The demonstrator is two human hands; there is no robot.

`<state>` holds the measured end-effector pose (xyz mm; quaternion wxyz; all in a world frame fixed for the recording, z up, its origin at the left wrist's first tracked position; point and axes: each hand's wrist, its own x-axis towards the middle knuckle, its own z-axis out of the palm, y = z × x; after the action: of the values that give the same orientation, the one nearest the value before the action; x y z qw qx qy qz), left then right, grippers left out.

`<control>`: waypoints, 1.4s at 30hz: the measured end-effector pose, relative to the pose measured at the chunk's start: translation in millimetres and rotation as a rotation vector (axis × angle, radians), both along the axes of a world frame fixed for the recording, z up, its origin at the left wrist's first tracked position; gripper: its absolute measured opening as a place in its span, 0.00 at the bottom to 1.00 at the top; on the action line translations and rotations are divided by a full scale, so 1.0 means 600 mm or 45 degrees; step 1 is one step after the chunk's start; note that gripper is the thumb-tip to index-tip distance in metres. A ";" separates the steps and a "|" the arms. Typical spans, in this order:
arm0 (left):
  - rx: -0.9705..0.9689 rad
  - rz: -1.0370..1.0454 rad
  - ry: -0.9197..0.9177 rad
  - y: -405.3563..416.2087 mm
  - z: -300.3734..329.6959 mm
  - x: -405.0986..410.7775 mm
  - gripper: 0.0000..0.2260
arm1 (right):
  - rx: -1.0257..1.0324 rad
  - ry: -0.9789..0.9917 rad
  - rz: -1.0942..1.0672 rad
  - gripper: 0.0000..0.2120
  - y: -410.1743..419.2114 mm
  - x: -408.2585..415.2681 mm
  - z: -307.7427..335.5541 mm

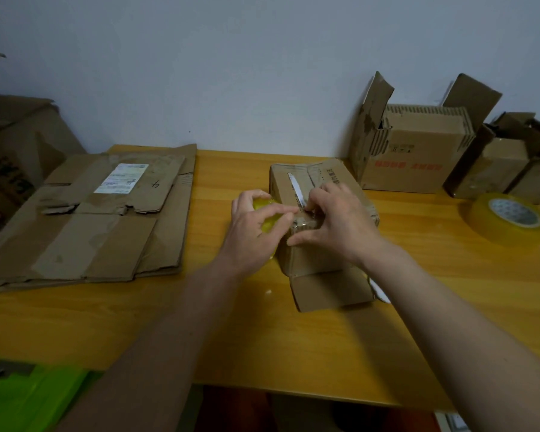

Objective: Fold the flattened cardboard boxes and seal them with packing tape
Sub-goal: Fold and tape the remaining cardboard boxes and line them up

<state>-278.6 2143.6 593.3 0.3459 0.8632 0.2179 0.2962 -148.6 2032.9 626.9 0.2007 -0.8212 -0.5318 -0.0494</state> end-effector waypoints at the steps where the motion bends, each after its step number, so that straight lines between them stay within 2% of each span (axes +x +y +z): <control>1: 0.006 0.000 -0.008 -0.001 -0.001 0.000 0.17 | 0.016 0.073 0.018 0.26 -0.001 0.005 0.004; 4: 0.054 0.030 0.012 -0.002 -0.005 0.006 0.23 | 0.062 0.233 0.068 0.19 -0.004 0.019 0.014; 7: 0.121 0.098 -0.054 -0.005 -0.013 0.014 0.16 | 0.074 0.260 0.110 0.19 -0.010 0.026 0.011; 11: 0.162 0.112 -0.075 -0.009 -0.015 0.015 0.14 | 0.063 0.155 0.080 0.20 -0.045 0.051 0.004; 12: 0.164 0.113 -0.071 -0.008 -0.014 0.015 0.14 | 0.083 0.195 0.060 0.21 -0.059 0.065 0.003; 18: 0.165 0.108 -0.083 -0.009 -0.013 0.018 0.13 | 0.351 0.922 0.083 0.20 -0.109 0.123 -0.010; 26: 0.153 0.139 -0.076 -0.015 -0.015 0.020 0.16 | 0.311 1.454 0.197 0.16 -0.119 0.171 -0.011; 31: 0.126 0.129 -0.094 -0.019 -0.016 0.018 0.16 | 0.476 2.005 0.146 0.22 -0.123 0.169 -0.044; 37: 0.122 0.139 -0.091 -0.013 -0.018 0.023 0.18 | 0.747 2.304 0.139 0.33 -0.105 0.157 -0.082; 40: 0.148 0.196 -0.118 -0.015 -0.025 0.026 0.18 | 0.900 2.495 0.167 0.33 -0.104 0.138 -0.097; 42: 0.143 0.209 -0.122 -0.016 -0.026 0.026 0.18 | 0.918 2.514 0.181 0.33 -0.111 0.133 -0.096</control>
<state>-263.0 2134.3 577.4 0.2816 0.8452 0.2542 0.3764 -68.7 1966.2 569.2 0.7796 -0.3555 -0.1329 0.4982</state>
